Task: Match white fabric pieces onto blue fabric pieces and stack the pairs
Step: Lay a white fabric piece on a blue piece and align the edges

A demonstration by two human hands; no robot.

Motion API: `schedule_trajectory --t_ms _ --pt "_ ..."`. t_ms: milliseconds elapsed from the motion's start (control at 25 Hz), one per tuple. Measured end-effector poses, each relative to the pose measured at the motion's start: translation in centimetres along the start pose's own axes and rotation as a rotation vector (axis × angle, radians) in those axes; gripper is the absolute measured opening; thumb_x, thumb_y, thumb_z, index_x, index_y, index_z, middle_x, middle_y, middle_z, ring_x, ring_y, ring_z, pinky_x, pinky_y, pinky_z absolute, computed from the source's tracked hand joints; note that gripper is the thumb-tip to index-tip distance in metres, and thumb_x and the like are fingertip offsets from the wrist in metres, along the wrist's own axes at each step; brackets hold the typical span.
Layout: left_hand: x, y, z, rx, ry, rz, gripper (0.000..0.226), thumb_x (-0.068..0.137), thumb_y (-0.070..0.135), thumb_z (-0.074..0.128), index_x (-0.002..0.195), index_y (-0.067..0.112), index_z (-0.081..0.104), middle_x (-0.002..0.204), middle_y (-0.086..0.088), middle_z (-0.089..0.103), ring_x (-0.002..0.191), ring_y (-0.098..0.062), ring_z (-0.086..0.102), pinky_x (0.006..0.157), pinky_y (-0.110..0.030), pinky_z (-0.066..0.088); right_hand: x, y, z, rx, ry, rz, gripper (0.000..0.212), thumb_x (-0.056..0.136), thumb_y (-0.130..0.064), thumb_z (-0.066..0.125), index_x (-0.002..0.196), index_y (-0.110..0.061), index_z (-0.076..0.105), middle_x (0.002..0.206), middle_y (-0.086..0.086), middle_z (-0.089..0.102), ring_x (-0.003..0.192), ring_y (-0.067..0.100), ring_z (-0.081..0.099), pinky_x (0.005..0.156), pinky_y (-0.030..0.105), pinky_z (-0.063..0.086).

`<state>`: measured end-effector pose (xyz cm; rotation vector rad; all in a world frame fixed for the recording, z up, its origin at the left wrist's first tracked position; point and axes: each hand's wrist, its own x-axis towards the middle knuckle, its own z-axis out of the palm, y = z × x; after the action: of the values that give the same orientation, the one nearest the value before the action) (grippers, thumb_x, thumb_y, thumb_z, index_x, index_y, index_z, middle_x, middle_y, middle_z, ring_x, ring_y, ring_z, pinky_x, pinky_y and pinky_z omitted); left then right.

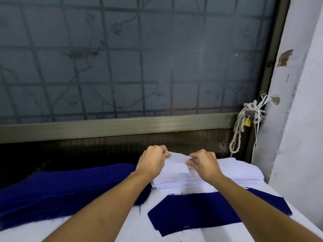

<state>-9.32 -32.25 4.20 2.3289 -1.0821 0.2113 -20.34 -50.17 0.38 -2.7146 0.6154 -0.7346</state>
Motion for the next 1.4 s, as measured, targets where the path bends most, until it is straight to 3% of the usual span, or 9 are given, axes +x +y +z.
schedule_trajectory --t_ms 160,280,480,600,680,800,960,1080,1400 --pt "-1.7 -1.1 -3.6 -0.014 0.067 -0.089 0.024 0.105 0.034 0.052 0.088 0.018 0.059 0.084 0.000 0.064 0.078 -0.022 0.061 0.073 -0.042 0.054 -1.4 -0.2 -3.1 0.038 -0.031 0.042 0.011 0.096 -0.031 0.067 0.090 -0.029 0.075 0.080 -0.017 0.069 0.087 0.005 0.051 0.091 0.030 0.026" --pt "-4.0 -2.4 -6.8 -0.013 0.104 -0.148 0.025 0.104 0.036 0.053 0.087 0.020 0.059 0.081 -0.001 0.064 0.074 -0.021 0.062 0.074 -0.045 0.056 -2.8 -1.0 -5.0 0.023 -0.044 0.073 0.014 0.097 -0.030 0.065 0.092 -0.022 0.076 0.088 -0.011 0.075 0.092 0.009 0.058 0.091 0.032 0.028" --pt "-8.3 -5.1 -11.8 0.002 0.123 -0.212 0.023 0.103 0.038 0.055 0.088 0.022 0.062 0.081 -0.001 0.065 0.075 -0.020 0.062 0.074 -0.044 0.055 -5.7 -2.9 -7.2 0.083 -0.218 0.070 0.018 0.098 -0.033 0.063 0.083 -0.028 0.072 0.072 -0.009 0.073 0.077 0.011 0.064 0.093 0.039 0.045" --pt "-11.5 -7.1 -14.3 0.013 0.098 -0.257 0.021 0.102 0.036 0.058 0.090 0.021 0.065 0.082 -0.003 0.067 0.076 -0.021 0.063 0.073 -0.042 0.055 -8.2 -3.7 -7.9 0.204 -0.333 0.069 0.028 0.101 -0.026 0.058 0.080 -0.017 0.073 0.069 -0.005 0.073 0.062 0.015 0.059 0.069 0.035 0.048" --pt "-13.9 -8.7 -15.5 0.003 0.077 -0.284 0.022 0.101 0.036 0.059 0.087 0.021 0.067 0.080 -0.005 0.067 0.074 -0.021 0.064 0.067 -0.037 0.051 -10.1 -4.1 -8.5 0.227 -0.391 0.064 0.032 0.102 -0.027 0.056 0.077 -0.016 0.074 0.062 -0.006 0.068 0.049 0.009 0.043 0.054 0.025 0.038" --pt "-17.5 -11.0 -16.4 -0.019 0.059 -0.326 0.024 0.099 0.036 0.063 0.081 0.022 0.069 0.073 -0.003 0.066 0.066 -0.020 0.061 0.063 -0.035 0.047 -12.7 -4.8 -9.0 0.216 -0.433 0.067 0.041 0.101 -0.032 0.055 0.069 -0.021 0.078 0.058 -0.002 0.058 0.057 0.017 0.043 0.059 0.027 0.037" --pt "-22.4 -13.6 -15.9 -0.058 0.077 -0.426 0.026 0.093 0.032 0.073 0.071 0.019 0.073 0.065 -0.002 0.067 0.057 -0.014 0.055 0.053 -0.028 0.043 -16.5 -6.2 -8.7 0.362 -0.479 0.114 0.040 0.099 -0.026 0.056 0.069 -0.011 0.078 0.075 -0.001 0.075 0.070 0.010 0.058 0.071 0.024 0.045" --pt "-25.4 -15.5 -14.8 -0.056 0.075 -0.468 0.024 0.093 0.030 0.073 0.073 0.016 0.072 0.069 -0.007 0.069 0.059 -0.016 0.056 0.057 -0.031 0.045 -19.2 -6.7 -8.0 0.531 -0.521 0.159 0.037 0.099 -0.023 0.059 0.070 -0.006 0.074 0.075 0.007 0.076 0.062 0.002 0.061 0.063 0.014 0.046" --pt "-29.9 -17.8 -10.3 -0.136 0.087 -0.609 0.030 0.098 0.039 0.063 0.083 0.013 0.063 0.083 -0.003 0.063 0.071 -0.019 0.058 0.063 -0.031 0.046 -24.1 -4.3 -2.2 0.538 -0.300 0.377 0.032 0.093 -0.026 0.065 0.079 0.003 0.066 0.073 0.009 0.065 0.073 0.023 0.060 0.070 0.034 0.043"
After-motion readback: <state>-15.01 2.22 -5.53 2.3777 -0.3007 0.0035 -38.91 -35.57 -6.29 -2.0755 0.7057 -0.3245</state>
